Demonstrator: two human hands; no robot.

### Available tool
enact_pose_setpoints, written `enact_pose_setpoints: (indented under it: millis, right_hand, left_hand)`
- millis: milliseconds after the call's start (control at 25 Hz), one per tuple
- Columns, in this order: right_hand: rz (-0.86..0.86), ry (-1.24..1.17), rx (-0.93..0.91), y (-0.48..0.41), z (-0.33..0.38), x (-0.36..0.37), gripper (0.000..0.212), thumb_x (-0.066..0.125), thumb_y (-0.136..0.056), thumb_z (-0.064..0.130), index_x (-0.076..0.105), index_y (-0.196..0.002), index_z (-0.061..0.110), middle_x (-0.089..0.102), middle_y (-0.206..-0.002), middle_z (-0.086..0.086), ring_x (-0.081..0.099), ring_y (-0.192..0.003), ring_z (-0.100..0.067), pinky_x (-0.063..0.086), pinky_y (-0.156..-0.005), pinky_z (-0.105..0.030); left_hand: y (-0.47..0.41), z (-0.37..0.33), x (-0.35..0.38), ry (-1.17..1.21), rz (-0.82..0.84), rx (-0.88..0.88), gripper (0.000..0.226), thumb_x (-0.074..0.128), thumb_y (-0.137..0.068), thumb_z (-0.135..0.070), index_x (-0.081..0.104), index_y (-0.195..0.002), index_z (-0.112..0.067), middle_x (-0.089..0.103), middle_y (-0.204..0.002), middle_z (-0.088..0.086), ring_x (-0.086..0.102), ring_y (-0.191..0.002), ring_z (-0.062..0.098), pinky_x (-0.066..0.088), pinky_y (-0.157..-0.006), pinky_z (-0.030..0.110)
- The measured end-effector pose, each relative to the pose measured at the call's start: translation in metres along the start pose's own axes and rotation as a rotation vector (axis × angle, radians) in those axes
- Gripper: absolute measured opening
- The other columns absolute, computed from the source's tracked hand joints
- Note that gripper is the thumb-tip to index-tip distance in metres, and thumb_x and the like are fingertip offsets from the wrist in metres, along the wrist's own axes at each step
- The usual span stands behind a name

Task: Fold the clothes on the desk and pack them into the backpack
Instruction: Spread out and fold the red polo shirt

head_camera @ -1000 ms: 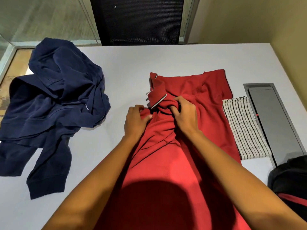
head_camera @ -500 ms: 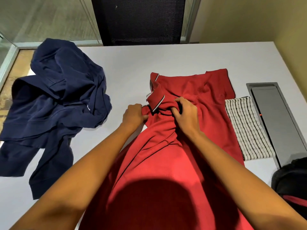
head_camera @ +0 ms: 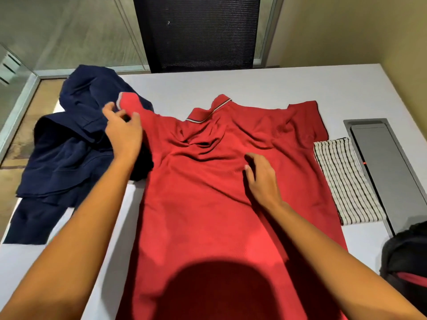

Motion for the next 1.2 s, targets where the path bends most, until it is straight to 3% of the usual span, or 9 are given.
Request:
enact_pose_setpoints:
  millis: [120,280,480,600,800,920,1000,1200]
  right_hand:
    - [0.086,0.143,0.005,0.023,-0.002,0.004,0.049,0.042,-0.094,0.029,0.051,-0.136,0.005,0.048,-0.143,-0.014,0.04,-0.136,-0.031,0.024,-0.115,-0.033]
    - [0.191,0.453,-0.014,0.069,-0.017,0.001,0.063,0.032,-0.097,0.048,0.032,-0.151,0.015,0.021,-0.16,-0.006,0.018,-0.148,-0.027,0.014,-0.121,-0.042]
    - [0.189,0.639,0.062,0.111,-0.038,-0.029,0.062,0.023,-0.099,0.051,0.022,-0.154,0.023,0.016,-0.162,-0.002,0.014,-0.149,-0.026,0.014,-0.12,-0.047]
    - [0.171,0.608,0.126,0.118,-0.038,-0.035,0.059,0.024,-0.099,0.045,0.031,-0.151,0.017,0.026,-0.159,-0.007,0.024,-0.146,-0.028,0.016,-0.119,-0.046]
    - [0.018,0.495,0.198,0.154,-0.036,-0.062,0.049,0.03,-0.099,0.026,0.045,-0.141,0.006,0.038,-0.151,-0.014,0.028,-0.144,-0.03,0.018,-0.119,-0.045]
    - [0.033,0.614,0.248,0.206,-0.042,-0.078,0.056,0.028,-0.099,0.037,0.035,-0.149,0.013,0.026,-0.158,-0.012,0.02,-0.147,-0.031,0.014,-0.12,-0.046]
    - [0.062,0.65,0.309,0.234,-0.042,-0.082,0.061,0.022,-0.099,0.046,0.026,-0.153,0.017,0.018,-0.161,-0.01,0.015,-0.148,-0.032,0.014,-0.119,-0.048]
    - [0.152,0.679,0.276,0.263,-0.016,-0.063,0.066,0.014,-0.099,0.052,0.02,-0.154,0.017,0.013,-0.162,-0.01,0.011,-0.148,-0.035,0.012,-0.118,-0.054]
  left_hand:
    - [0.072,0.022,0.017,-0.208,0.21,0.349,0.056,0.051,-0.092,-0.016,0.034,-0.143,-0.001,0.039,-0.147,0.017,0.037,-0.136,0.027,0.027,-0.116,0.04]
    - [0.182,0.074,0.032,-0.626,0.504,0.562,0.06,0.034,-0.095,-0.037,0.03,-0.15,-0.014,0.022,-0.159,0.006,0.021,-0.146,0.027,0.015,-0.118,0.049]
    - [0.238,0.124,-0.002,-0.837,0.495,0.462,0.063,0.024,-0.097,-0.049,0.025,-0.153,-0.021,0.017,-0.161,0.001,0.02,-0.147,0.026,0.016,-0.117,0.048]
    - [0.241,0.127,-0.015,-0.85,0.497,0.44,0.064,0.014,-0.099,-0.052,0.024,-0.153,-0.019,0.016,-0.161,0.003,0.019,-0.147,0.026,0.013,-0.118,0.045]
    - [0.262,0.121,-0.025,-0.761,0.522,0.38,0.063,0.026,-0.097,-0.044,0.019,-0.154,-0.02,0.01,-0.162,0.004,0.013,-0.148,0.026,0.014,-0.118,0.05]
    - [0.292,0.123,-0.04,-0.795,0.596,0.456,0.057,0.017,-0.099,-0.049,0.02,-0.153,-0.031,0.013,-0.162,-0.002,0.012,-0.149,0.021,0.014,-0.117,0.054]
    - [0.295,0.126,-0.048,-0.813,0.611,0.415,0.057,0.011,-0.099,-0.052,0.022,-0.152,-0.034,0.016,-0.161,-0.006,0.015,-0.148,0.019,0.014,-0.116,0.054]
    - [0.279,0.133,-0.073,-0.838,0.599,0.371,0.059,0.017,-0.096,-0.051,0.029,-0.151,-0.032,0.027,-0.158,-0.005,0.027,-0.145,0.024,0.022,-0.113,0.056]
Point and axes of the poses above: each hand's wrist, its own y-axis away from the middle knuckle, its own x-axis out of the palm, z = x × y, the point moved 1 cm from there along -y, towards the middle knuckle
